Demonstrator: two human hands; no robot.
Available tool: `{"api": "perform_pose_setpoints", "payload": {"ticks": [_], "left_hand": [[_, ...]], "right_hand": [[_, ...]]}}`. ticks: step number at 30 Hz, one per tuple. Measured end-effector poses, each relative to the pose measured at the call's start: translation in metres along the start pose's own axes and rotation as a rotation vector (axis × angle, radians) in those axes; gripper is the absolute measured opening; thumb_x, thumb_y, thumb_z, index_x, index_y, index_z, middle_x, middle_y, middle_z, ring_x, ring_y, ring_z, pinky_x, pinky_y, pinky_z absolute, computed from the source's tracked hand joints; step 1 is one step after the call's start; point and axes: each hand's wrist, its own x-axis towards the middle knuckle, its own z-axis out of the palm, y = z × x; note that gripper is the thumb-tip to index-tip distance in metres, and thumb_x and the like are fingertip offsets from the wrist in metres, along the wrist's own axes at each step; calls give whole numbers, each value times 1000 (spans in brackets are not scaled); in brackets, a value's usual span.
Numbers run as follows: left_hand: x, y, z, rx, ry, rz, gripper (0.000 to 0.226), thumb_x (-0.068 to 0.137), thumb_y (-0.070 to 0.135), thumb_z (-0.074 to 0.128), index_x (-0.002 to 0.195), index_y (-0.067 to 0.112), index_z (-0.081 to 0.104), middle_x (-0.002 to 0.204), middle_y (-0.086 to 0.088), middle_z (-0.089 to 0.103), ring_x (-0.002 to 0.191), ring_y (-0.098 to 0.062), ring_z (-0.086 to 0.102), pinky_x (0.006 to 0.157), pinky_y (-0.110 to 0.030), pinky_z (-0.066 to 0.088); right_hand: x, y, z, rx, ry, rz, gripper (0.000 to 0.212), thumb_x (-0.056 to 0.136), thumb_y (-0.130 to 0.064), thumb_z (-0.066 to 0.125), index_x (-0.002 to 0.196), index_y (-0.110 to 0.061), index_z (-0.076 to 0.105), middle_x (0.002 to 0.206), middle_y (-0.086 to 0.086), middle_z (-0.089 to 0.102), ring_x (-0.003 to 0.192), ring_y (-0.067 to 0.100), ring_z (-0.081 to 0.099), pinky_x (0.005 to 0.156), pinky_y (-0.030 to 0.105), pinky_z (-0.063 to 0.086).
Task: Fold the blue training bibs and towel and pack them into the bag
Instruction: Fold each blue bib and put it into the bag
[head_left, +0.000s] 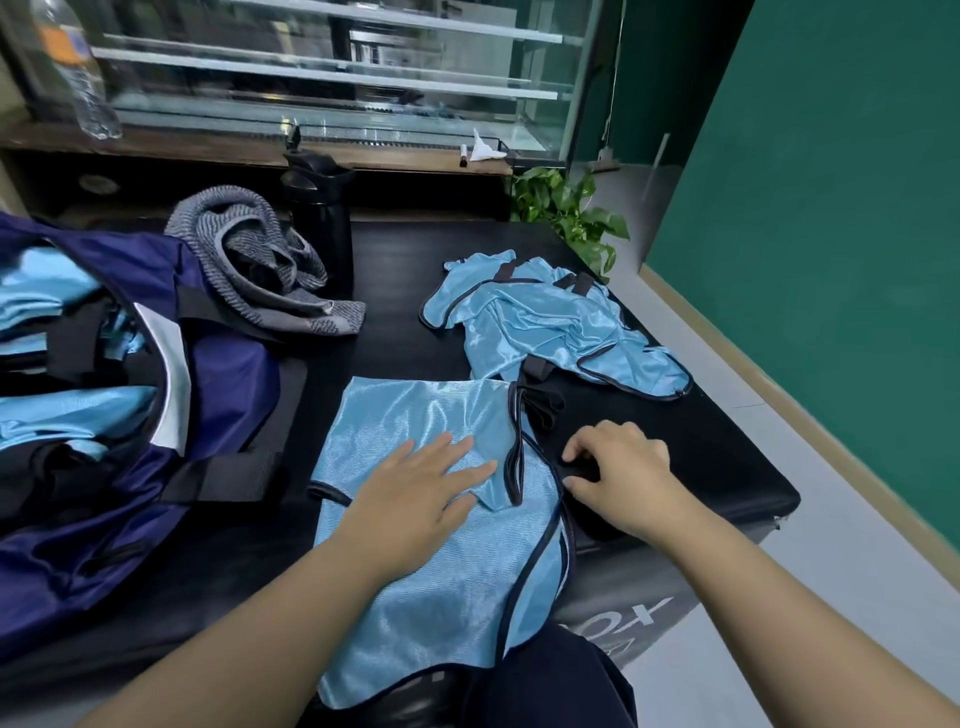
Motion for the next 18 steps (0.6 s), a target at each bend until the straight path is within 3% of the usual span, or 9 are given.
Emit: {"api": "perform_pose_setpoints", "payload": {"ticks": [4,7,9,12,15,18], "left_hand": [[6,12,-7,-22,44,5,82,76,57,-10,147,40,27,158,16,16,147,-7,5,114,-26,-3],[9,21,-4,32,47,22,57,96,49,8,146,34,30,158,12,17,147,-12,8,117,-33,5],[10,24,0,28,27,25,46,102,40,19,147,32,29,159,11,15,147,-12,7,117,-33,6],[7,19,2,16,-19,54,49,104,35,28,151,30,18,159,10,11,147,-11,4,117,-29,2],[2,3,-3,24,-39,90,54,103,17,34,151,30,15,159,13,9,147,-9,3,117,-26,1],[-1,-14,-10,5,-139,152,58,100,9,33,151,33,16,158,18,5,146,-3,-3,116,-22,-3]], "right_hand": [[-5,-16,-2,59,114,-262,43,84,-38,60,125,-33,48,130,-19,41,120,9,28,87,26,15],[-9,-27,8,9,88,-410,62,73,-52,62,129,-32,44,141,-17,36,128,9,25,101,28,11],[-8,-27,17,-93,134,-439,53,66,-46,59,115,-28,52,132,-10,51,122,15,39,102,36,14],[-1,-20,23,-109,201,-410,27,62,-29,61,89,-24,60,95,-11,63,102,16,57,102,39,16],[1,-10,24,-94,231,-401,21,65,-22,59,85,-25,62,83,-15,60,96,11,56,104,37,16],[-2,-8,19,-33,162,-422,31,74,-25,39,89,-26,65,85,-17,59,100,4,47,108,32,12]]}}
